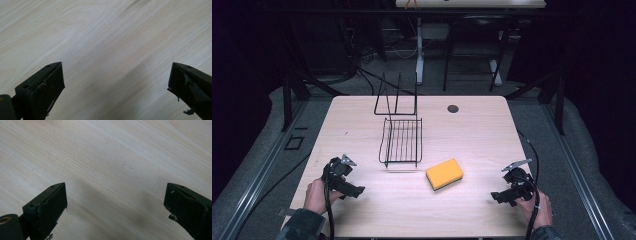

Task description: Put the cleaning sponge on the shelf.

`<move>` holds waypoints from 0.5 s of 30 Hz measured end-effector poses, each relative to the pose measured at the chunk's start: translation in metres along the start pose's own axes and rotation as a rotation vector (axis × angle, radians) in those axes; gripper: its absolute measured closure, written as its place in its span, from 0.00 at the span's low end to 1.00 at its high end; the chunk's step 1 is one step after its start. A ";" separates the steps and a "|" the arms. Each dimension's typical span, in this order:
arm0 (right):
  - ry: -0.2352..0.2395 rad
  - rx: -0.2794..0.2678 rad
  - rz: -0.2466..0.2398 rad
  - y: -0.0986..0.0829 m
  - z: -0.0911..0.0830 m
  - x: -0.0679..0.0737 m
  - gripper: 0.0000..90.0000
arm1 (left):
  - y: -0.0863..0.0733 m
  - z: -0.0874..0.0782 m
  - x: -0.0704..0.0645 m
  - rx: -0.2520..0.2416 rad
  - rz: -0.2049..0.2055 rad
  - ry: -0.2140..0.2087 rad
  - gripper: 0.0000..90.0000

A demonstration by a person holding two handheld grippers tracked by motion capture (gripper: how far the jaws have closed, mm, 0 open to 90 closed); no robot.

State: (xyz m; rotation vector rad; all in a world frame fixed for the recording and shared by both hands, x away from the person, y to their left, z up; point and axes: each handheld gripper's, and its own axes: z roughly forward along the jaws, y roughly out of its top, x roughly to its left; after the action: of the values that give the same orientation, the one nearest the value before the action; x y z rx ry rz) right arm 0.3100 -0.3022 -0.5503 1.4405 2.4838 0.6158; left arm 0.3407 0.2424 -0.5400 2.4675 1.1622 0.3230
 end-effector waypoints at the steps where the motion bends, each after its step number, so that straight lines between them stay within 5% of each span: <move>1: 0.000 0.002 -0.002 0.000 0.000 0.000 0.05 | 0.000 0.000 -0.001 -0.003 0.001 0.006 0.00; 15: -0.004 0.002 -0.013 0.001 0.002 -0.001 0.06 | 0.012 -0.010 -0.008 -0.001 0.020 -0.003 0.00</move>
State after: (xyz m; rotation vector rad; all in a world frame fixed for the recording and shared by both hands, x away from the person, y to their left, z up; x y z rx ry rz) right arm 0.3119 -0.3019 -0.5519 1.4236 2.4900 0.6072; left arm 0.3401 0.2320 -0.5263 2.4799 1.1363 0.3255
